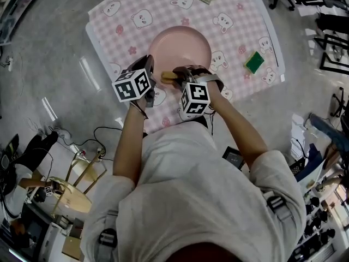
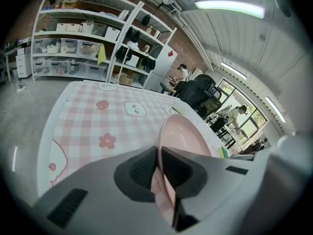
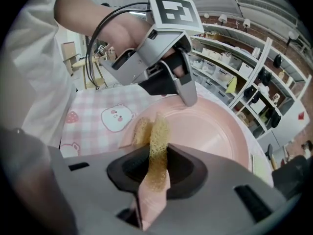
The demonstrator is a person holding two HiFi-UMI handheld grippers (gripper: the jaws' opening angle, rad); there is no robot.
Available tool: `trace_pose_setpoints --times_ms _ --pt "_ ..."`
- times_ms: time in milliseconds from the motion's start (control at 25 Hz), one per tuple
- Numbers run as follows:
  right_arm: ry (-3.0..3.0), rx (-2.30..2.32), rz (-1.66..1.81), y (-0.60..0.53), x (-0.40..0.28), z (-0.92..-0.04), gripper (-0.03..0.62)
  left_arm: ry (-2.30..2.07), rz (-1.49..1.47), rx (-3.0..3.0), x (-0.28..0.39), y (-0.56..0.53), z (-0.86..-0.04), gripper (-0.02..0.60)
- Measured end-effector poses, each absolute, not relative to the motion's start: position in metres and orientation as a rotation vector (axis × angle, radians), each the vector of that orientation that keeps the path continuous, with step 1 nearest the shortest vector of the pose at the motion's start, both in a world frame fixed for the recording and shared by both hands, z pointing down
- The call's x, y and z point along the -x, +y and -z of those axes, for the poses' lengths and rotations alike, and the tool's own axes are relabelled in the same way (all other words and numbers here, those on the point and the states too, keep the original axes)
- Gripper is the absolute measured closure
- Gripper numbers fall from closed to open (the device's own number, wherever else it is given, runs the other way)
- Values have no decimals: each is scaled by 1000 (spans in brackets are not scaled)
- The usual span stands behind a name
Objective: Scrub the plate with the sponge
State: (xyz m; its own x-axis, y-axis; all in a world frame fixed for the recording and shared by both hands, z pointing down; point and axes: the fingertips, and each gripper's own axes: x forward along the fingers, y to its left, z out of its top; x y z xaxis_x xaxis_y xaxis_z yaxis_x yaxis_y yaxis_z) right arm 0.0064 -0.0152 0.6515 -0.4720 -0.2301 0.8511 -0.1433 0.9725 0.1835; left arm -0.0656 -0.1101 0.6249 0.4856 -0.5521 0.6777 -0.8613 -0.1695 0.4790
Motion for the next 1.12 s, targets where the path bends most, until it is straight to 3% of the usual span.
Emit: trace_pose_setpoints --times_ms 1120 --pt "-1941 -573 -120 -92 -115 -662 510 -1208 -468 -1868 64 -101 -614 540"
